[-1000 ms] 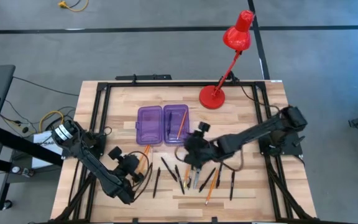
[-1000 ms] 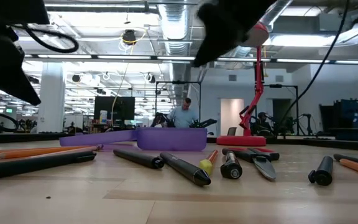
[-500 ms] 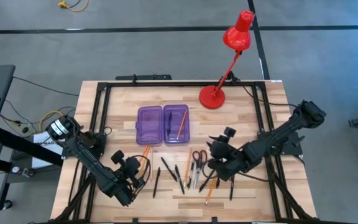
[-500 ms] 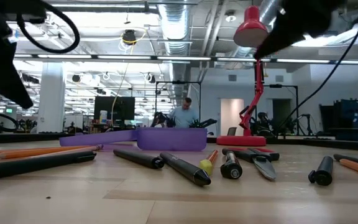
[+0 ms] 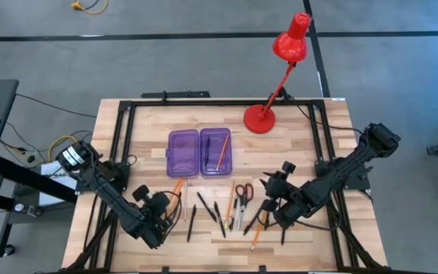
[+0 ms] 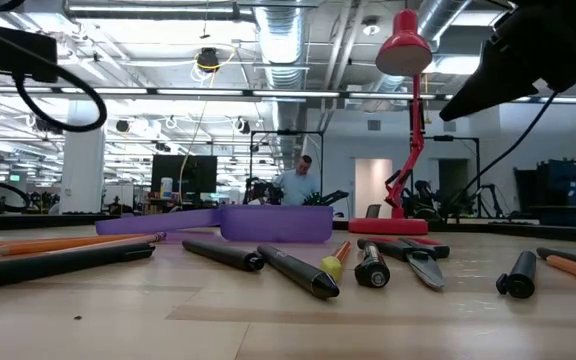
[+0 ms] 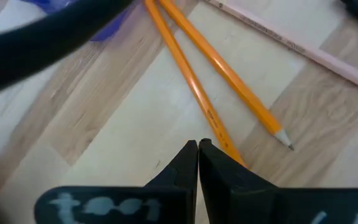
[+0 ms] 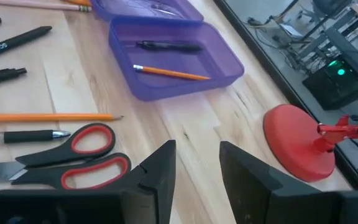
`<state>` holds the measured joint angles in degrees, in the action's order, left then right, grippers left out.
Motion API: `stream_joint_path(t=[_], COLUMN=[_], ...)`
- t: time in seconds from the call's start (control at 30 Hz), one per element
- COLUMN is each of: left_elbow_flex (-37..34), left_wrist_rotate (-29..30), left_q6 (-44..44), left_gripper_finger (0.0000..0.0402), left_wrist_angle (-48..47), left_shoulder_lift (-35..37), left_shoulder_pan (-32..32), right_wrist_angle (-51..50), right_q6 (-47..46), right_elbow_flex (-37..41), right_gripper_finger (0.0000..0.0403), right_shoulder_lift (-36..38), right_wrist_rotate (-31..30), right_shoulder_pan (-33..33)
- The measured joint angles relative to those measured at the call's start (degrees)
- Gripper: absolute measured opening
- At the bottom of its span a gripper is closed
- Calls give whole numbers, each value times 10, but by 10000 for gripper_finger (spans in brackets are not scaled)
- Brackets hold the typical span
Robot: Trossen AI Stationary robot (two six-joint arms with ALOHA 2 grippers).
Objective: Pick & place school supplies into a supply box
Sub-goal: Put the orange pencil into the violet supply box
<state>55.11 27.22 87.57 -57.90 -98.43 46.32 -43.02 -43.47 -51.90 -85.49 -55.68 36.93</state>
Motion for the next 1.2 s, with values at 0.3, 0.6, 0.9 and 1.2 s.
stream_joint_path(t=[0.3,0.6,0.9,1.2], left_elbow_flex=[0,0,-57,-67], left_wrist_rotate=[20,-8,-51,-53], left_q6=[-16,-76,-89,-91], left_gripper_finger=[51,135,132,106], left_wrist_angle=[36,44,129,138], left_shoulder_lift=[0,0,2,1], left_shoulder_pan=[-57,-110,-139,-137], right_wrist_angle=[3,6,2,1], right_q6=[-1,-1,-12,-12], right_elbow_flex=[0,0,0,0], right_gripper_finger=[118,118,118,118], right_shoulder_lift=[0,0,0,0], right_wrist_rotate=[-2,-2,-1,-1], right_shoulder_pan=[1,13,17,14])
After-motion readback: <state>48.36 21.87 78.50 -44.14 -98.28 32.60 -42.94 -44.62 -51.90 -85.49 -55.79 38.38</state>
